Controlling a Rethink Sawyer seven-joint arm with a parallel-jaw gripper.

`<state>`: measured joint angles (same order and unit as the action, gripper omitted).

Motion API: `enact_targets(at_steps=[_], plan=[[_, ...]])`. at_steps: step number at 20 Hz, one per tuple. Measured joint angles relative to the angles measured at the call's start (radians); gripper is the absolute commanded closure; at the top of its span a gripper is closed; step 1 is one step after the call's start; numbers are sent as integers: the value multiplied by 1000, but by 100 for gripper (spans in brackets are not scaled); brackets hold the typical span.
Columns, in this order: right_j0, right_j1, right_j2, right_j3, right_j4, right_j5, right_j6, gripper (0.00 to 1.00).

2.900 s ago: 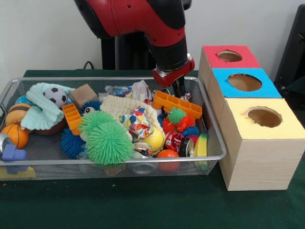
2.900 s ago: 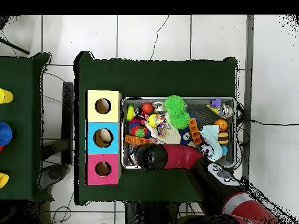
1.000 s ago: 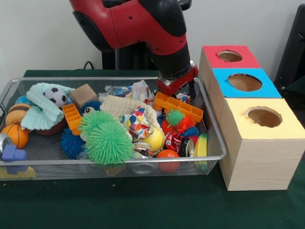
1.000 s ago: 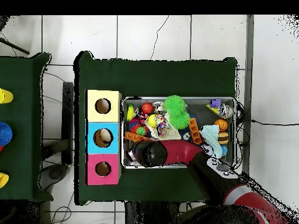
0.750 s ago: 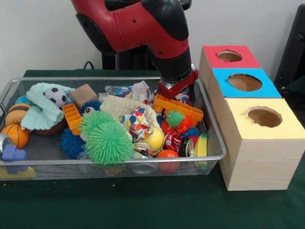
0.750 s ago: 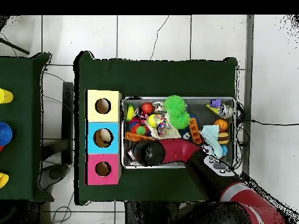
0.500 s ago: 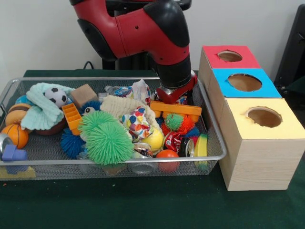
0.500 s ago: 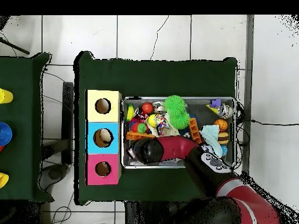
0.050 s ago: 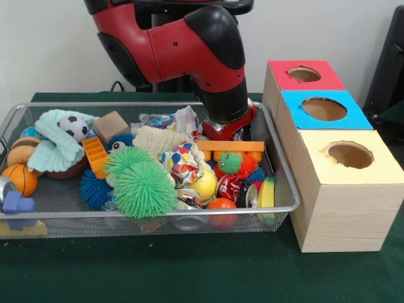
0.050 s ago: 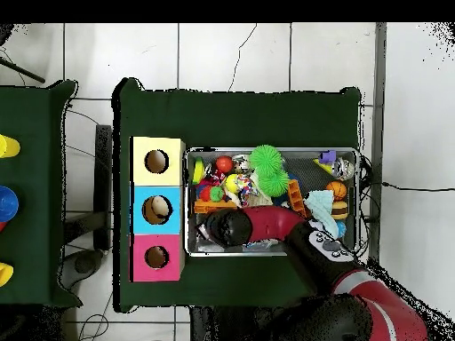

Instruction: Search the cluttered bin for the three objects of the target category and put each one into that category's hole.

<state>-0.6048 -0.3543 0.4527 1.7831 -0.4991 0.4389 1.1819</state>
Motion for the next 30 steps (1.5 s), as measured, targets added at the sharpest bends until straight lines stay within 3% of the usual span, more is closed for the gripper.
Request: enact_targets(at_steps=[19, 30], plan=[[-135, 63, 145, -24, -90, 130, -1, 0], [-178, 86, 209, -37, -160, 196, -1, 0]])
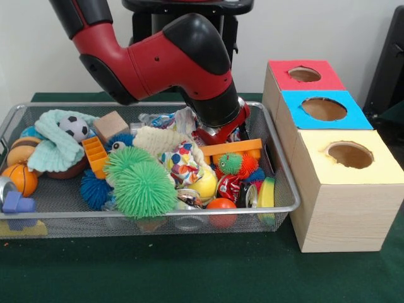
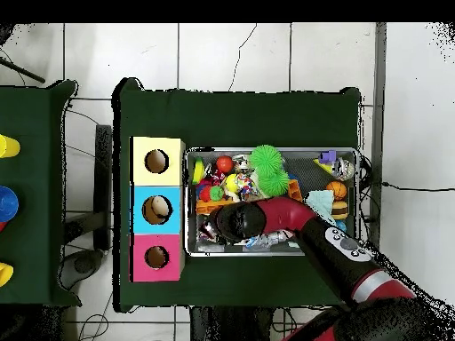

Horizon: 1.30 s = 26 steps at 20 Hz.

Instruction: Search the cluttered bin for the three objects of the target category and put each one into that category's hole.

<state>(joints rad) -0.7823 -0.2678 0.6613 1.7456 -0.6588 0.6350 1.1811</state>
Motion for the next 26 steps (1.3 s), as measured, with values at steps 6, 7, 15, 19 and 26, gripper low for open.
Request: enact_targets(at_steps=[6, 7, 15, 19, 26], plan=[[-21, 11, 27, -1, -29, 16, 0, 0], [-24, 13, 31, 0, -32, 18, 0, 0], [-86, 50, 77, -4, -47, 25, -4, 0], [-117, 72, 99, -8, -48, 26, -6, 0], [-158, 108, 135, -30, -51, 51, -37, 0]])
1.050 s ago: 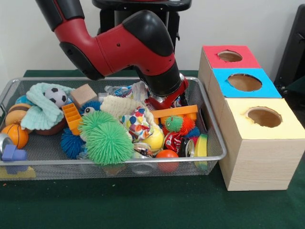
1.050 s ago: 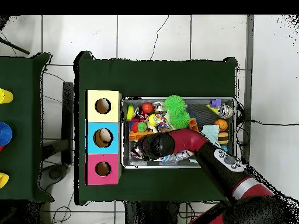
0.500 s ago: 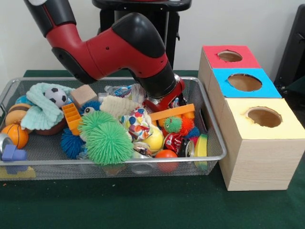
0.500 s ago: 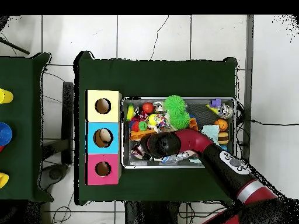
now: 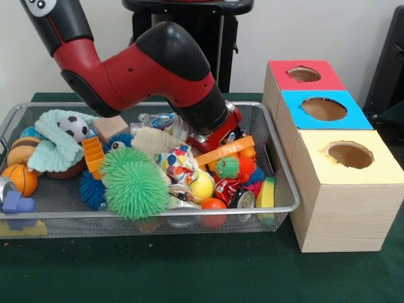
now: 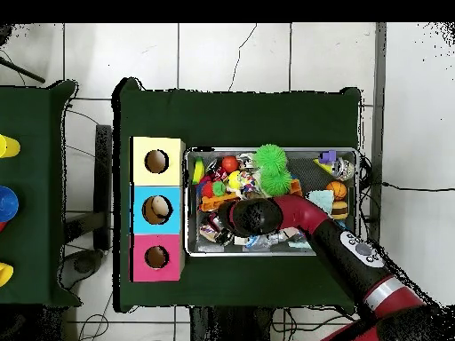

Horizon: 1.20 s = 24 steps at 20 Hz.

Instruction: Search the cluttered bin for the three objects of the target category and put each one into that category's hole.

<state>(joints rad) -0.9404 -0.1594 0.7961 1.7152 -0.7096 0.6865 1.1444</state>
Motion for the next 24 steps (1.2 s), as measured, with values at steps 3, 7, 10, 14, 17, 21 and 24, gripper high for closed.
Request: enact_targets(at_steps=[3, 7, 10, 14, 17, 21, 24], plan=[[-7, 10, 12, -13, -6, 29, -36, 0], [-4, 10, 18, -20, -17, 49, -66, 0], [-2, 8, 20, -20, -25, 53, -69, 0], [-2, 7, 26, -20, -38, 59, -69, 0], [-2, 7, 30, -20, -46, 64, -70, 0], [-4, 8, 37, -21, -55, 72, -71, 0], [-6, 8, 40, -24, -62, 77, -72, 0]])
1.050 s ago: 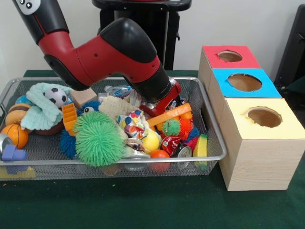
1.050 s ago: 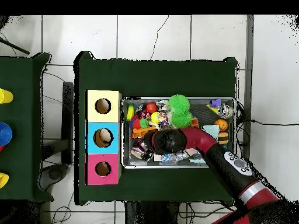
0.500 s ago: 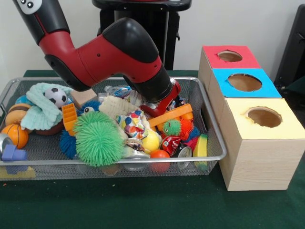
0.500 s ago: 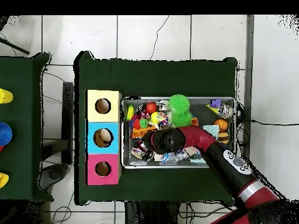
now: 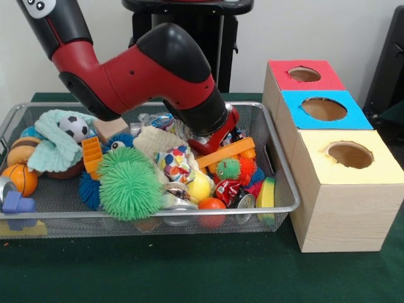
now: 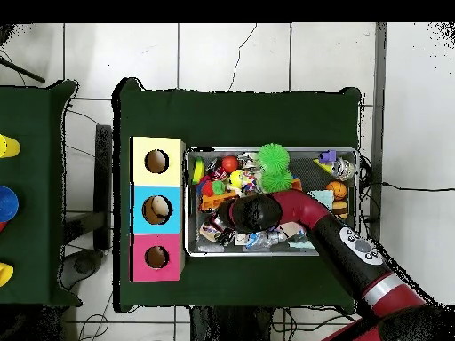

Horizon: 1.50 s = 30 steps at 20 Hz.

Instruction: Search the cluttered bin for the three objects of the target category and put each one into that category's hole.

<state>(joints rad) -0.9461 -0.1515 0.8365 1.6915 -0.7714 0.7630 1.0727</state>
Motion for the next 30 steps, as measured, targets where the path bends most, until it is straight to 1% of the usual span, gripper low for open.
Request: enact_targets(at_steps=[23, 26, 30], plan=[[-3, 2, 6, -7, -3, 17, 0, 0], [-10, 5, 11, -7, -3, 17, 0, 0], [-43, 18, 24, -8, -5, 16, 0, 0]])
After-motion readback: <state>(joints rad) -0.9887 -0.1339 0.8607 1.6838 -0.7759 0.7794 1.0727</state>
